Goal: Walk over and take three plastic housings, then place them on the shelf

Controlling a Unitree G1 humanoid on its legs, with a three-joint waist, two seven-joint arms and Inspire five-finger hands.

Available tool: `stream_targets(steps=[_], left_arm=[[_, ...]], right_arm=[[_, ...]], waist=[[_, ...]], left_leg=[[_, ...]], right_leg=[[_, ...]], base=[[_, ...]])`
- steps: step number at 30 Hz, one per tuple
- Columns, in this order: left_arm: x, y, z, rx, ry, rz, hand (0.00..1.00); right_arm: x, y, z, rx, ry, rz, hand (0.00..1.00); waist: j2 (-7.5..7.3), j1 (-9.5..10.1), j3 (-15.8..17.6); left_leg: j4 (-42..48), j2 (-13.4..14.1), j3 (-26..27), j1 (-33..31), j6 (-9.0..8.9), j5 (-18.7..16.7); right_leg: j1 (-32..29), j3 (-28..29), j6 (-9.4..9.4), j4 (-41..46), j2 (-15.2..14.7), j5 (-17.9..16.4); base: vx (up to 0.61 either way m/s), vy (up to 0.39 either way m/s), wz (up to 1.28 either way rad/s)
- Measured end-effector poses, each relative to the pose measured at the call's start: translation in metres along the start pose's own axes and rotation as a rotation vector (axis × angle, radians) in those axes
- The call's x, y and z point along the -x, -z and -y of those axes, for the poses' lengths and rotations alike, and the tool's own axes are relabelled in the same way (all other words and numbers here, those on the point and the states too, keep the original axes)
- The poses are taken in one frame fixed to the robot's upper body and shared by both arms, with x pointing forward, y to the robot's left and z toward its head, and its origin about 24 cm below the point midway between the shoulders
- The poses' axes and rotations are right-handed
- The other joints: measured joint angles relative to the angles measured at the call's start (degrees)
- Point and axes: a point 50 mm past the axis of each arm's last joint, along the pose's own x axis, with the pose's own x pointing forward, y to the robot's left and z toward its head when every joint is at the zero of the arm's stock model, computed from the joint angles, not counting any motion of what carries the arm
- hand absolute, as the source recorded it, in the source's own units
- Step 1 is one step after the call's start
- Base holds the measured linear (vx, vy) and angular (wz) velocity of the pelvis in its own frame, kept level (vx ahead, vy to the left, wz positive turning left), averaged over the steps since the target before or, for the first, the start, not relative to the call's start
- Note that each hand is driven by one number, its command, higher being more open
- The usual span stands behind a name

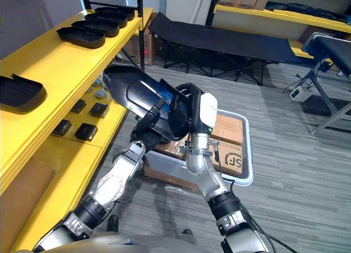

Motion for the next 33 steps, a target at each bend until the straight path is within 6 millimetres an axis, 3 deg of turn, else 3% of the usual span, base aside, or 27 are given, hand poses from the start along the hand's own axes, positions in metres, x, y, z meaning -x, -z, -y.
stream_targets(steps=[12,13,19,25,33], left_arm=[[-0.001,-0.011,-0.011,-0.070,-0.128,0.133,0.00],[-0.001,-0.011,-0.011,-0.069,-0.127,0.135,0.00],[-0.002,-0.019,-0.004,-0.142,-0.132,0.244,0.00],[0.003,-0.035,0.007,-0.419,-0.195,0.428,0.00],[0.026,-0.080,0.033,-0.778,-0.277,0.831,0.00]], right_arm=[[0.012,-0.016,-0.019,-0.116,-0.032,0.012,0.00],[0.012,-0.016,-0.019,-0.120,-0.030,0.010,1.00],[0.024,-0.014,-0.023,-0.177,-0.063,-0.029,1.00],[0.035,-0.010,-0.030,-0.311,-0.143,-0.142,1.00],[0.031,-0.023,-0.028,-0.680,-0.252,-0.225,1.00]], waist=[[-0.92,1.18,-1.26],[-0.97,1.19,-1.30],[-1.19,0.98,-1.40],[-1.58,1.09,-1.40],[-1.62,0.85,-1.44]], left_leg=[[0.00,-0.07,0.01,0.02,0.20,-0.43],[0.00,-0.08,-0.01,0.03,0.20,-0.44],[-0.01,-0.08,-0.01,0.06,0.18,-0.46],[0.00,-0.08,-0.25,0.20,-0.18,-0.24],[0.00,-0.06,-0.46,0.53,-0.34,-0.13]], right_leg=[[0.25,-0.17,-0.03,-0.40,-0.01,-0.04],[0.26,-0.20,-0.04,-0.40,-0.01,-0.05],[0.27,-0.20,-0.08,-0.37,-0.02,-0.10],[0.12,-0.50,-1.00,0.59,0.00,-0.70],[0.08,-0.63,-1.15,0.86,0.00,-0.83]], base=[[-0.01,-0.002,0.00],[0.00,0.000,0.00],[0.00,0.000,0.00],[0.00,0.000,0.01],[-0.01,-0.003,0.00]])
